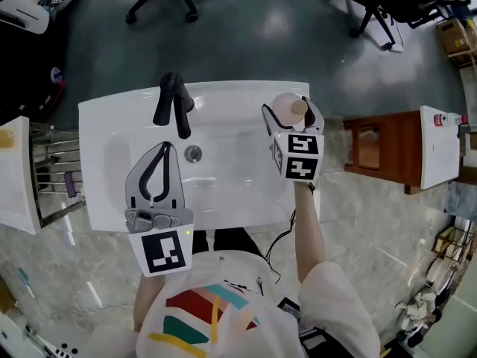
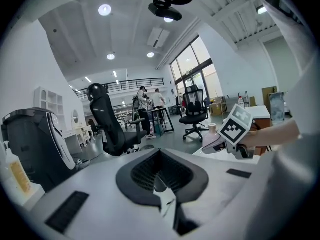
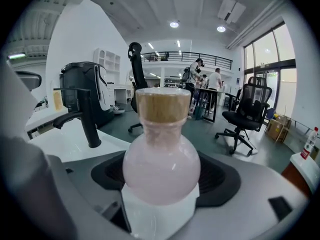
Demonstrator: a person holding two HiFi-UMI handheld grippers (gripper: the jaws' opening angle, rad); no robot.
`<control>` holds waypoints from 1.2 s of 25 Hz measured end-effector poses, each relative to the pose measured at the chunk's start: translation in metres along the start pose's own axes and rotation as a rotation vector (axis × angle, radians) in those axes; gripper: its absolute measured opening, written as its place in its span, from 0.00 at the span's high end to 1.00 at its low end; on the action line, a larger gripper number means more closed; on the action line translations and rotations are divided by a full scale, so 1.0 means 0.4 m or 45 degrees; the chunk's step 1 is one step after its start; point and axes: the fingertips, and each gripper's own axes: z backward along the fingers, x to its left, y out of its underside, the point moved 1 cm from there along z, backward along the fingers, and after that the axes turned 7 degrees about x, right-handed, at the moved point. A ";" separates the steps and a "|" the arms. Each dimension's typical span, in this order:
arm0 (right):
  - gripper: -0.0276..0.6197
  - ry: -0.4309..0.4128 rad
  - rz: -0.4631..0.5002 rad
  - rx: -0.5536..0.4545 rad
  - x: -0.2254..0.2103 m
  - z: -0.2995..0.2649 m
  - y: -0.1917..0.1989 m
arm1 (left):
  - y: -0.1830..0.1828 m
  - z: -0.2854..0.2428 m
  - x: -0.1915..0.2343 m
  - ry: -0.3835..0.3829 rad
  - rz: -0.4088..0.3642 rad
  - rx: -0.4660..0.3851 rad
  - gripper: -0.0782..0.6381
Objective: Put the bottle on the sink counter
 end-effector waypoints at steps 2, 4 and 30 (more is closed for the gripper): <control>0.35 -0.005 -0.011 0.032 -0.008 -0.028 0.018 | 0.013 -0.006 -0.005 0.002 0.000 0.020 0.87; 0.35 -0.005 -0.031 0.064 -0.017 -0.050 0.034 | 0.026 -0.009 -0.005 0.001 -0.003 0.043 0.87; 0.35 -0.004 -0.140 0.221 -0.096 -0.177 0.120 | 0.052 -0.058 -0.006 -0.027 -0.157 0.115 0.87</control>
